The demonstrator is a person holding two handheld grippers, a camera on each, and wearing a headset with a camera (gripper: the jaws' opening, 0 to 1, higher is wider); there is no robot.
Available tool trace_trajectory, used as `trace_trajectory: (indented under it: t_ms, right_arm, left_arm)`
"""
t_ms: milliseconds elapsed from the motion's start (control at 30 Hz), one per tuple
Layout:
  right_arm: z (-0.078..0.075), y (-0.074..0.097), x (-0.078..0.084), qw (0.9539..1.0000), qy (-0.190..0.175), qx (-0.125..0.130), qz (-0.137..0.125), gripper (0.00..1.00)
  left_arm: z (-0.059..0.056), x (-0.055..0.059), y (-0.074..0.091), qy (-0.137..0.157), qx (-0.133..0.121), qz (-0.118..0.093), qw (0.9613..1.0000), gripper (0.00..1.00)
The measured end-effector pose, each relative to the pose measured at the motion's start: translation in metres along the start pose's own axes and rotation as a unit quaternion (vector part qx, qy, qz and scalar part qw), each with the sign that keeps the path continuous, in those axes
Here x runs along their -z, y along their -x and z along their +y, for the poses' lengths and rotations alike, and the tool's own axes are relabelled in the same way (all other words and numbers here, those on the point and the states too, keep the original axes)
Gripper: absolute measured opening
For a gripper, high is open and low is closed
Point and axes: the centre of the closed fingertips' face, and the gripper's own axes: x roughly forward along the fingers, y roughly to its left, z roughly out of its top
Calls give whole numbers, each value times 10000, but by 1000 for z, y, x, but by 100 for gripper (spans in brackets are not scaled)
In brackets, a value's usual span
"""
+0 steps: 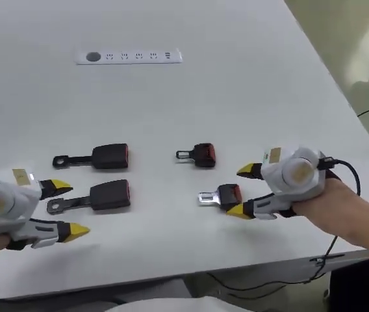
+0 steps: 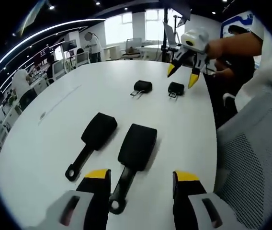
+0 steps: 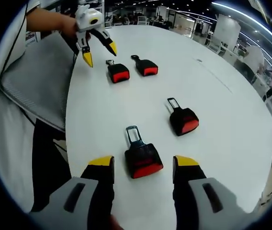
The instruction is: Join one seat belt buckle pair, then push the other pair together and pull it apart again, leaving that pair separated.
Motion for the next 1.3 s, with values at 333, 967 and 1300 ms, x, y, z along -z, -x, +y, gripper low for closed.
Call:
trace_trajectory:
  t_ms: [333, 967, 1300]
  right_arm:
    - [12, -13, 14, 9970, 377, -558, 382, 41]
    - [3, -24, 19, 9912, 733, -974, 512, 34]
    - [3, -23, 18, 9914, 706, -1015, 437, 33]
  left_arm:
    - [3, -13, -23, -397, 415, 272, 9980, 42]
    - [6, -6, -44, -911, 787, 751, 9899, 33]
    - [7, -2, -46, -1308, 1012, 997, 9812, 32]
